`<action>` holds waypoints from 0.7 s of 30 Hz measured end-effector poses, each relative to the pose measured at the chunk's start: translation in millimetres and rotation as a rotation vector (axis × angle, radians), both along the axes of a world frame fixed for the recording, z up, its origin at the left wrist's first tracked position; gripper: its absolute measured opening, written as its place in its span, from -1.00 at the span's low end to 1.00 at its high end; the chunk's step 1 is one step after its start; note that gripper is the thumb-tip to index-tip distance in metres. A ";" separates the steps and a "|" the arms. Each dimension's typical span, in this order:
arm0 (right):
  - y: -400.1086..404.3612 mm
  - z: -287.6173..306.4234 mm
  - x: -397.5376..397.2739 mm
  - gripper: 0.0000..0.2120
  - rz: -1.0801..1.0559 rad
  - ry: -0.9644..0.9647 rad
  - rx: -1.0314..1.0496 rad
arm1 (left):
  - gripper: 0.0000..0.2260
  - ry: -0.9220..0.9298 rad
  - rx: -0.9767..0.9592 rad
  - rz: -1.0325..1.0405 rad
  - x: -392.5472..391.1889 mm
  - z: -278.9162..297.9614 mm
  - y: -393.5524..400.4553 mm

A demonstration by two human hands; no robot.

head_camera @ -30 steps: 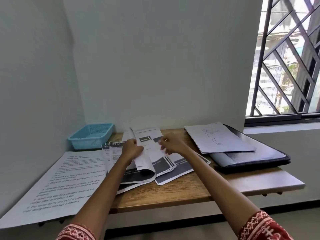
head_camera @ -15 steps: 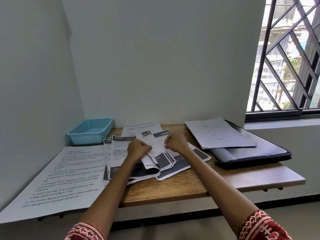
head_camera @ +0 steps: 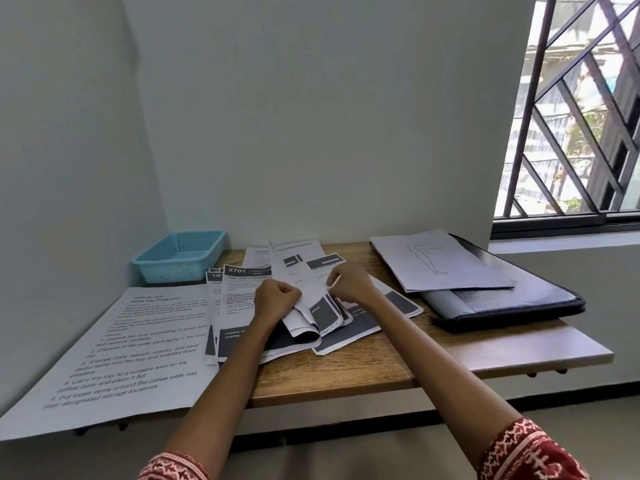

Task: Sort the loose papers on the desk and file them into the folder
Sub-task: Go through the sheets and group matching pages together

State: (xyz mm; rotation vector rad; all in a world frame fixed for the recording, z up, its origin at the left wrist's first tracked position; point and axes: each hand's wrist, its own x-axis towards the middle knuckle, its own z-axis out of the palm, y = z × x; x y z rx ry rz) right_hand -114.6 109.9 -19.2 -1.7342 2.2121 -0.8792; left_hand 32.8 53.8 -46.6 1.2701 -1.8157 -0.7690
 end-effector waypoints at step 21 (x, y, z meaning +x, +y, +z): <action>10.4 19.4 10.3 -0.84 0.262 -0.620 0.214 | -0.43 0.164 0.121 0.037 1.8 5.2 3.9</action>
